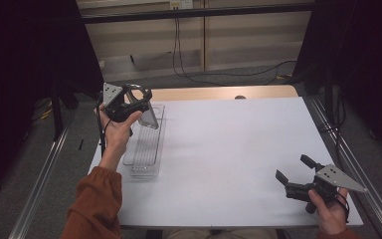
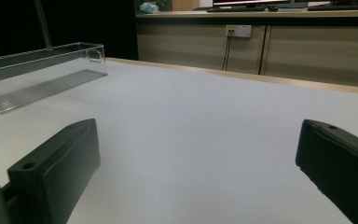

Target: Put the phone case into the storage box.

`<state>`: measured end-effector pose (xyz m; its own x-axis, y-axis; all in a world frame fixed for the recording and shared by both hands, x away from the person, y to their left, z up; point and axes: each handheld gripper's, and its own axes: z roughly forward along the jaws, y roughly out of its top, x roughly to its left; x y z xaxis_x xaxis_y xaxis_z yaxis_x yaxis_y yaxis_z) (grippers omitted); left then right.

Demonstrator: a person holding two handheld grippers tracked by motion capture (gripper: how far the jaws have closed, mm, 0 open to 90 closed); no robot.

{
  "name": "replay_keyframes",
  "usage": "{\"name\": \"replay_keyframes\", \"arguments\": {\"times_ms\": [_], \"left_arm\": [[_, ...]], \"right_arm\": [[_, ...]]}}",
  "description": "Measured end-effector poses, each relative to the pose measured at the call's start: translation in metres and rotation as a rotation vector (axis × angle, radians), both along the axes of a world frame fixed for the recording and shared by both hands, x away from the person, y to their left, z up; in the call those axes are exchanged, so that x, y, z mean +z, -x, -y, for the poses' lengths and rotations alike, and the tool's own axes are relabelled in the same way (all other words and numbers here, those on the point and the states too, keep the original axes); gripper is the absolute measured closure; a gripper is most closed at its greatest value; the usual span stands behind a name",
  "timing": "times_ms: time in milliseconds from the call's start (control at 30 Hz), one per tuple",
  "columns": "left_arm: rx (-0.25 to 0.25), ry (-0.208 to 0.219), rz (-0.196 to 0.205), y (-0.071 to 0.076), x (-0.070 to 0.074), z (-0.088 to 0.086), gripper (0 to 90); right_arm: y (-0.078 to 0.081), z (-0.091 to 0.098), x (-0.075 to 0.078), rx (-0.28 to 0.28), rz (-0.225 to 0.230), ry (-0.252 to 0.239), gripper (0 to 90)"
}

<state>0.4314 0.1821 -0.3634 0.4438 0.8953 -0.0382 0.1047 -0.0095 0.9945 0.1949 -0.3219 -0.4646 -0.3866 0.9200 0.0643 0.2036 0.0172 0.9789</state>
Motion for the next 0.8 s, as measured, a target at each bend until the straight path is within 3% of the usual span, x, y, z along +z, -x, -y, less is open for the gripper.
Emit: {"name": "replay_keyframes", "arguments": {"times_ms": [167, 400, 800], "left_arm": [[0.006, -0.035, -0.006, -0.007, -0.002, 0.003, 11.1], [0.02, -0.032, 0.002, -0.019, -0.004, 0.006, 11.0], [0.025, -0.039, -0.026, -0.03, -0.02, 0.015, 11.1]], "right_arm": [[0.0, -0.001, 0.0, 0.004, 0.0, 0.001, 0.0], [0.0, -0.001, 0.0, 0.004, 0.001, -0.004, 0.0], [0.0, -0.001, -0.001, 0.013, -0.003, 0.004, 0.0]]}}
